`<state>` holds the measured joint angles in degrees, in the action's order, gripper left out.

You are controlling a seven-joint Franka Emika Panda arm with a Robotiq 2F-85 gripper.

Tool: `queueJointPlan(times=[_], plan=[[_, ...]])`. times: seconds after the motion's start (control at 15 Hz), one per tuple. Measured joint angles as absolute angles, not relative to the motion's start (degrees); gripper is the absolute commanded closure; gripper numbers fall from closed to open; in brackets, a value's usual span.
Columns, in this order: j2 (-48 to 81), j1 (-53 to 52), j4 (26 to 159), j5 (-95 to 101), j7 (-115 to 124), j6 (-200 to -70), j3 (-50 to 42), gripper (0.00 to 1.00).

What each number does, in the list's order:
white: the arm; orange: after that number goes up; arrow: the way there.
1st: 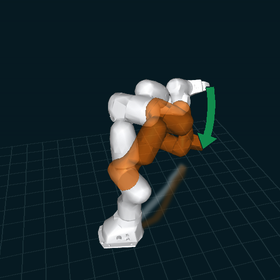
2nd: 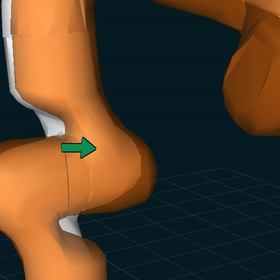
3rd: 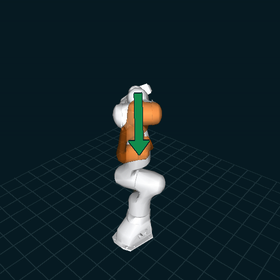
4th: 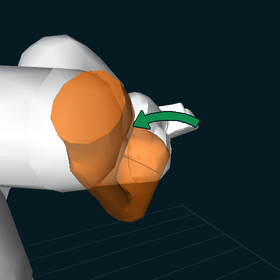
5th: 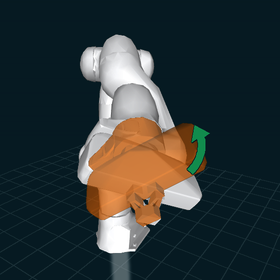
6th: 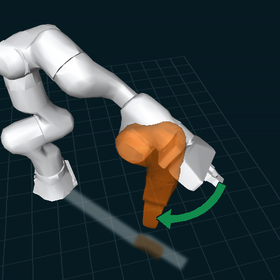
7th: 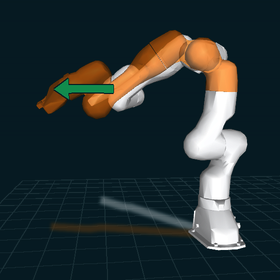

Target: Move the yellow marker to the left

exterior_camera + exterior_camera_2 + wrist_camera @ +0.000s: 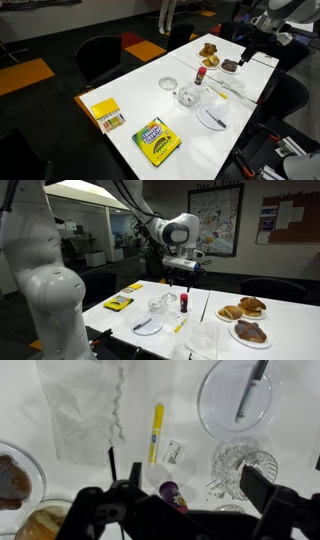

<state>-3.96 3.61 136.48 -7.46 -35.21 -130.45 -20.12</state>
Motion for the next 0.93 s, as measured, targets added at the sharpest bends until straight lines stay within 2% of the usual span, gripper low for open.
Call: queueJointPlan(times=[0.4, 0.93], plan=[[4.52, 4.38, 130.67, -6.63, -31.23, -132.31, -14.57, 0.00], [9.60, 4.35, 132.76, 3.58, -16.66, -142.60, -9.45, 0.00]])
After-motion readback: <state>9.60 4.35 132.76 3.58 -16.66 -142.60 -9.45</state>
